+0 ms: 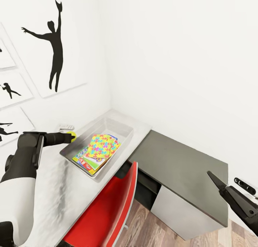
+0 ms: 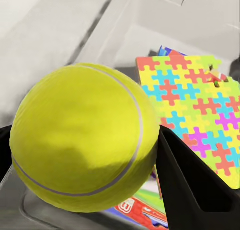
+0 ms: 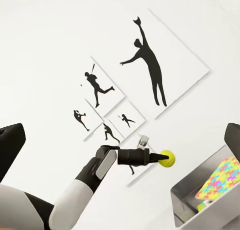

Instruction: Put all the toys in the child's room - the three board games (two on the bed and one on the table), the two jigsaw puzzles on the table, and the tennis ball on the table - inside the toy box on the table in the child's room.

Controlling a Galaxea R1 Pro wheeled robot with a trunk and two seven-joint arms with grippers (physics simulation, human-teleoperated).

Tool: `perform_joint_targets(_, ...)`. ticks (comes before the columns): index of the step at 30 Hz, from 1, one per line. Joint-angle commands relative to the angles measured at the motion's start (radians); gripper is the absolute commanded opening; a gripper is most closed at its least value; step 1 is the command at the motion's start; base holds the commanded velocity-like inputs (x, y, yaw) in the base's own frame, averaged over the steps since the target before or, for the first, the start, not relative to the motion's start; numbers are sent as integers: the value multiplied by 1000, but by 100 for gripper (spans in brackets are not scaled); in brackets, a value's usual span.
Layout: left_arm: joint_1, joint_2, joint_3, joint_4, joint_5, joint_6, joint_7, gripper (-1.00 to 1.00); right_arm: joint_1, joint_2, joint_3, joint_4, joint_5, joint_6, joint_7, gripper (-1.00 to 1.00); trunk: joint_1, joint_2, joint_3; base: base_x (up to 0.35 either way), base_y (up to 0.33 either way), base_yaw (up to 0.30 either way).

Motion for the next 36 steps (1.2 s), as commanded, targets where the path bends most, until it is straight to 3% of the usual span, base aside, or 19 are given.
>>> perform_joint_targets(1,-2,-1,1,-1,-13,0,-7,-100,-1,0,0,0,-1,10,3,100,1,-2,-3,0,0,67)
perform_joint_targets(10,-3,-14,-17,0,-12,0,73,-100,-1,3,-2,0,-1,10,3,100,1,-2,-8,0,0,28)
perform_joint_targets(32,-3,-36,-23,30,-11,-4,67,-100,-1,-1,-3,0,-1,9,-1,100,1,-2,-12,0,0,0)
perform_joint_targets(36,-3,-36,-47,48,-11,-4,68,-100,-1,-2,-3,0,0,10,-1,100,1,-2,-17,0,0,0)
